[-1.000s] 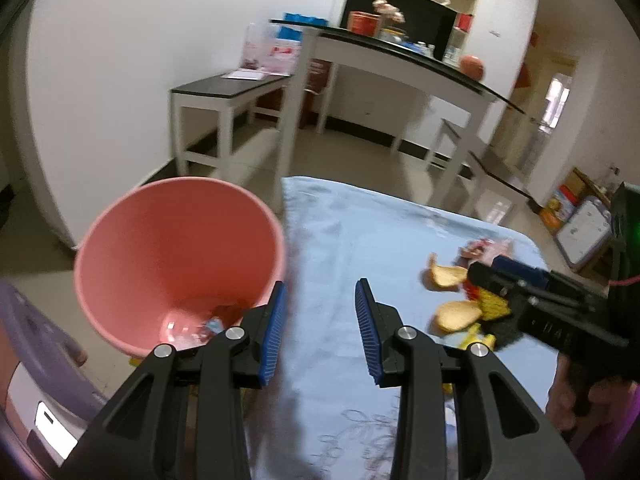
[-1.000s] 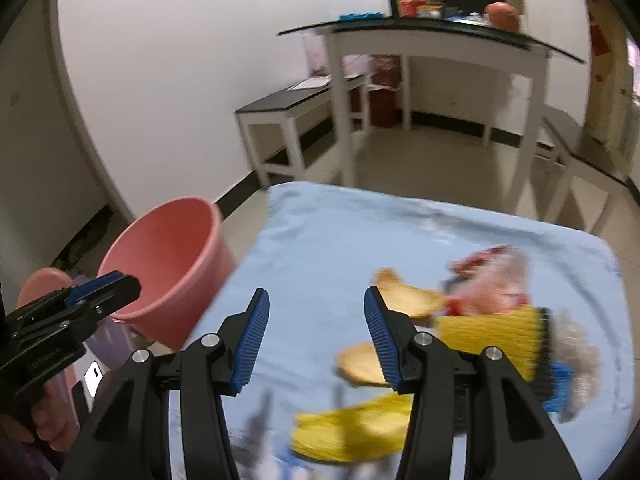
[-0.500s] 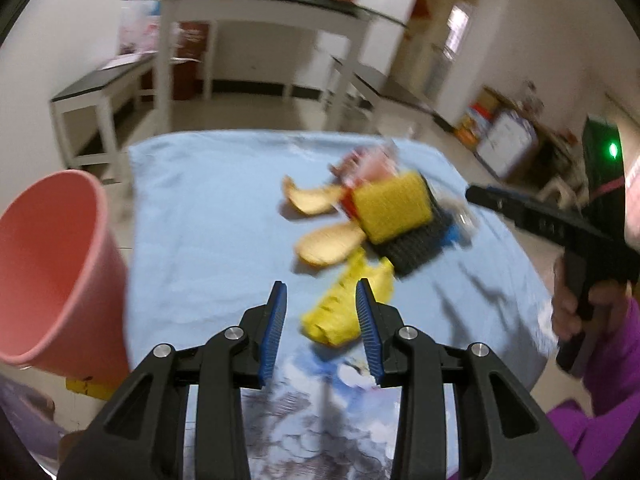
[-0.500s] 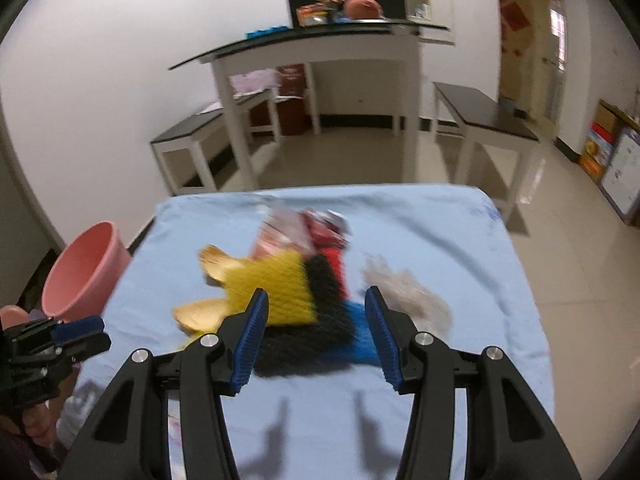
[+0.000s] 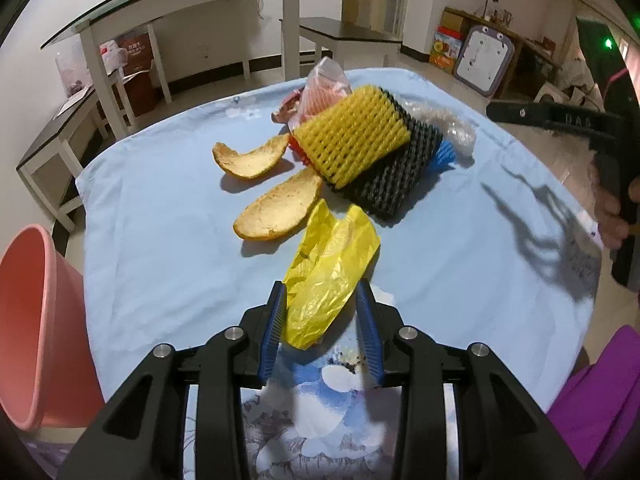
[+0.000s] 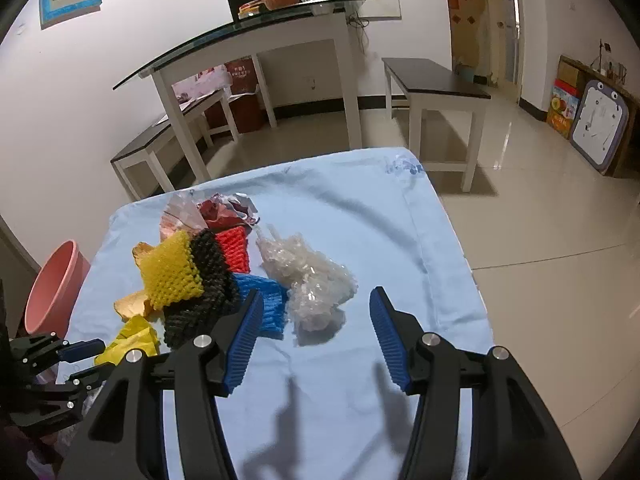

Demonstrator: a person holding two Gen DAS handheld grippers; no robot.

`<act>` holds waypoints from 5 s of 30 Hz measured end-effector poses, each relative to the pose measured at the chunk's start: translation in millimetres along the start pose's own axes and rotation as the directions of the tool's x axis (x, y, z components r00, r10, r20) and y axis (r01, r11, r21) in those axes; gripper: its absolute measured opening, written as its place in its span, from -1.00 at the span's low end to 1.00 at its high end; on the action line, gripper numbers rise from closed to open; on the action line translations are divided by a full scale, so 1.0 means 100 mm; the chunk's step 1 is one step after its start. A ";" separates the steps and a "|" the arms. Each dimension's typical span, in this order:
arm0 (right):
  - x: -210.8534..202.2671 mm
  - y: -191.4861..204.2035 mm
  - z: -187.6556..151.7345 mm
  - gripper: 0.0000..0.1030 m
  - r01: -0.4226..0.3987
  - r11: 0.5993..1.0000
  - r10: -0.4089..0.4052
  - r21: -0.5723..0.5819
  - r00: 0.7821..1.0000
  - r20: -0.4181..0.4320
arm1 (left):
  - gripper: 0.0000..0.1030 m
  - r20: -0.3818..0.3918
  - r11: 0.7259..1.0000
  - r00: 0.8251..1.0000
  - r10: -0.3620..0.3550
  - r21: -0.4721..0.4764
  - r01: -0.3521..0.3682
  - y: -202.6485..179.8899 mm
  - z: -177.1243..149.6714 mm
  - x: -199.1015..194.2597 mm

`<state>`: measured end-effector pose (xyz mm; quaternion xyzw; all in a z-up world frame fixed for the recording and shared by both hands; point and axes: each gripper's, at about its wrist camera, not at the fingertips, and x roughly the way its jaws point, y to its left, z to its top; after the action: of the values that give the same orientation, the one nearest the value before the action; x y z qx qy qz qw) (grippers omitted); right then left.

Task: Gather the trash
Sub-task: 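Return to the table and grasp the yellow plastic bag with the left tool, then grasp the clear bubble wrap with the right tool, then carry the yellow bag and bubble wrap over the bucket and release both, then grasp the yellow foam net with the right tool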

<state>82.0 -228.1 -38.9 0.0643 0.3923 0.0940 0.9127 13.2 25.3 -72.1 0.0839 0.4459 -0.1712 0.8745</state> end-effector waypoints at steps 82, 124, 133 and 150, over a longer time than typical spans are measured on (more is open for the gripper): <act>0.25 3.62 0.21 -0.59 -0.500 0.738 0.485 -0.453 0.860 -0.158 | -0.76 0.201 0.675 0.871 0.448 -0.715 -0.182 1.99 -0.93 -1.59; 0.59 4.00 -0.08 -0.12 -0.537 0.711 0.470 -0.454 0.843 -0.261 | -0.24 0.109 0.600 0.885 0.453 -0.771 -0.213 2.27 -1.10 -1.39; 0.44 3.75 -0.06 -0.07 -0.516 0.733 0.465 -0.443 0.856 -0.228 | -0.24 0.130 0.638 0.885 0.448 -0.740 -0.214 2.08 -0.98 -1.41; 0.16 2.64 0.04 -0.06 -0.418 0.839 0.392 -0.348 0.908 -0.147 | -0.24 0.194 0.764 0.907 0.373 -0.620 -0.181 1.49 -0.56 -1.28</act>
<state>64.4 32.4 3.0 -0.0313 0.3764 0.3594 0.8533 -42.6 209.2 -2.0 -0.1529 0.3180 0.0973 0.9306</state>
